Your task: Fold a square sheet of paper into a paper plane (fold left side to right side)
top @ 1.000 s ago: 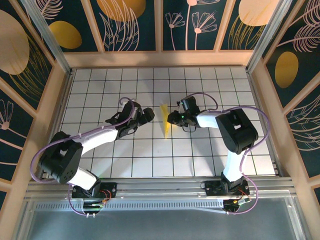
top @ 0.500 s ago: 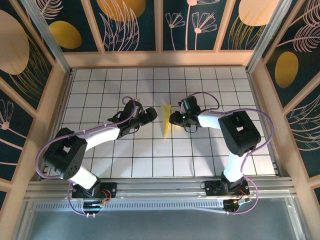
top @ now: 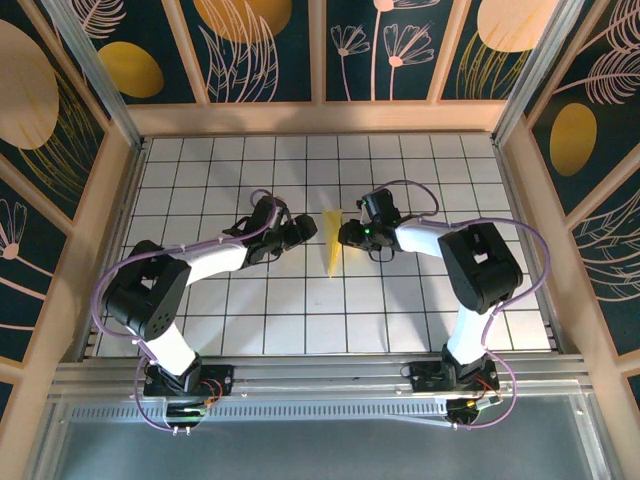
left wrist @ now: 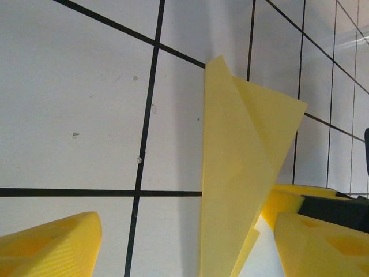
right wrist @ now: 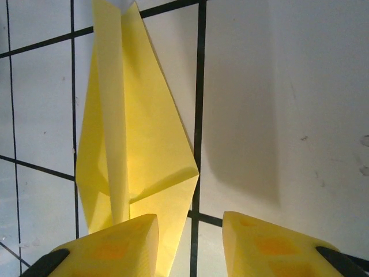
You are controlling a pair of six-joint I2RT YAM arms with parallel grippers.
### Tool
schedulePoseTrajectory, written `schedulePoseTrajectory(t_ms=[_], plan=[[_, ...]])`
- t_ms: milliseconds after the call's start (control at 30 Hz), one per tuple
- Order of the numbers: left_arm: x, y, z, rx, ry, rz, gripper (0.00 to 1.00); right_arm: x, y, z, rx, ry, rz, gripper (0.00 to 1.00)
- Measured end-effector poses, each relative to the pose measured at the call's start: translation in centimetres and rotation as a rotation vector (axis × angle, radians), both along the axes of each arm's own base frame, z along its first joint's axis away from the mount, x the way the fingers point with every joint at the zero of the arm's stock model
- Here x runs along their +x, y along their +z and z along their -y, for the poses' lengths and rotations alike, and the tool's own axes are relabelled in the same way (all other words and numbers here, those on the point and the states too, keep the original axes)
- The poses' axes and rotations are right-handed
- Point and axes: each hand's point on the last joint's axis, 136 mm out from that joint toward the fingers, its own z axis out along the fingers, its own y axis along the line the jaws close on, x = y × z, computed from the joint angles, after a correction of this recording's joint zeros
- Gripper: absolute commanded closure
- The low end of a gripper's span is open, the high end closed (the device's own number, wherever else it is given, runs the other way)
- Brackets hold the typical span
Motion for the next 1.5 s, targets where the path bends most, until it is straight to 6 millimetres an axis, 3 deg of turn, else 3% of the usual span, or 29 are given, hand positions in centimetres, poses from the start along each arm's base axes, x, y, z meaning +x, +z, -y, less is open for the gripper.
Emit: schedulePoseTrajectory(t_ms=[167,300,800,1500], plan=[[-0.1,-0.1,0.0,-0.002,-0.003,-0.003,0.22,-0.7,2.7,0.6,0.056,0.003,0.031,0.55],[-0.2,-0.2,-0.1,0.001,-0.003,-0.006,0.22,-1.6,4.1,-0.2,0.132,0.036,0.026,0.54],[-0.3,0.2,-0.1,-0.004,-0.002,0.002,0.22,-3.6,1.0,-2.1,0.174,0.090,-0.100,0.65],[-0.3,0.2,-0.1,-0.004,-0.003,0.001,0.22,-3.6,0.0,-2.7,0.166,0.099,-0.117,0.77]])
